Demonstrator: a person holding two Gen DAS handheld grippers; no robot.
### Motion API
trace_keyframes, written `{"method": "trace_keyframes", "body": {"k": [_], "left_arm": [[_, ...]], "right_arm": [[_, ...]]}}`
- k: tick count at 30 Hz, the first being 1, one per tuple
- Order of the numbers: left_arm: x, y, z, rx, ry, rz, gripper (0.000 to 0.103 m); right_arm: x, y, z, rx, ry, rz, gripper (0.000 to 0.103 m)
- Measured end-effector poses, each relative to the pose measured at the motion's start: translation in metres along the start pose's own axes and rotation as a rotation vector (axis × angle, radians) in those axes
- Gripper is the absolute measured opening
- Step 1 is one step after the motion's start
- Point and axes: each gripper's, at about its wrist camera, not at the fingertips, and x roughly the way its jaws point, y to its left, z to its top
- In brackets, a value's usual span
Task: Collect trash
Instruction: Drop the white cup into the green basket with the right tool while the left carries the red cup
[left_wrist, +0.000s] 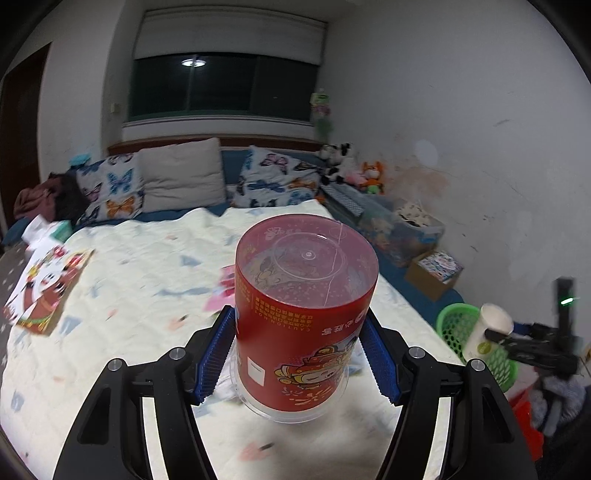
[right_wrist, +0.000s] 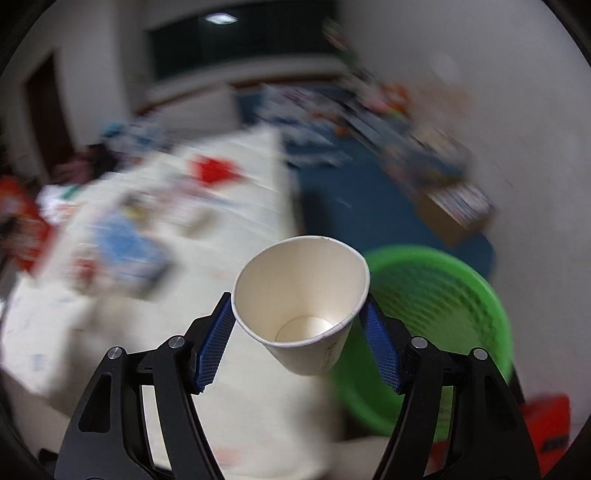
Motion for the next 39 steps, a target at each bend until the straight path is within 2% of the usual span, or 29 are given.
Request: {"method": "trace_keyframes", "body": {"k": [3, 7, 11, 13, 16, 24, 28, 35, 39], "left_arm": [[0.017, -0.015, 0.008, 0.003, 0.014, -0.029, 0.065], [0.034, -0.034, 0.014, 0.017, 0.029, -0.043, 0.065], [0.051, -0.052, 0.018, 0.046, 0.051, -0.054, 0.065], [0.058, -0.061, 0.019, 0.061, 0.059, -0.062, 0.065], [0.068, -0.071, 0.019, 0.073, 0.076, -0.086, 0.065], [0.094, -0.112, 0.018, 0.134, 0.115, -0.165, 0.065], [0.109, -0.138, 0.020, 0.159, 0.140, -0.217, 0.065], [0.136, -0.203, 0.019, 0.228, 0.175, -0.351, 0.065], [0.160, -0.241, 0.012, 0.252, 0.212, -0.415, 0.065]], "right_arm": [[0.057, -0.040, -0.016, 0.049, 0.151, -0.068, 0.069], [0.110, -0.067, -0.030, 0.106, 0.303, -0.064, 0.069], [0.137, -0.075, -0.036, 0.124, 0.400, -0.053, 0.069], [0.140, -0.079, -0.034, 0.149, 0.419, -0.010, 0.070], [0.149, -0.083, -0.030, 0.159, 0.457, -0.021, 0.071], [0.140, -0.090, -0.033, 0.168, 0.418, 0.007, 0.078], [0.118, -0.095, -0.032, 0.166, 0.374, -0.002, 0.078], [0.037, -0.107, -0.025, 0.148, 0.182, -0.044, 0.078], [-0.006, -0.118, -0.030, 0.141, 0.061, -0.126, 0.079]]}}
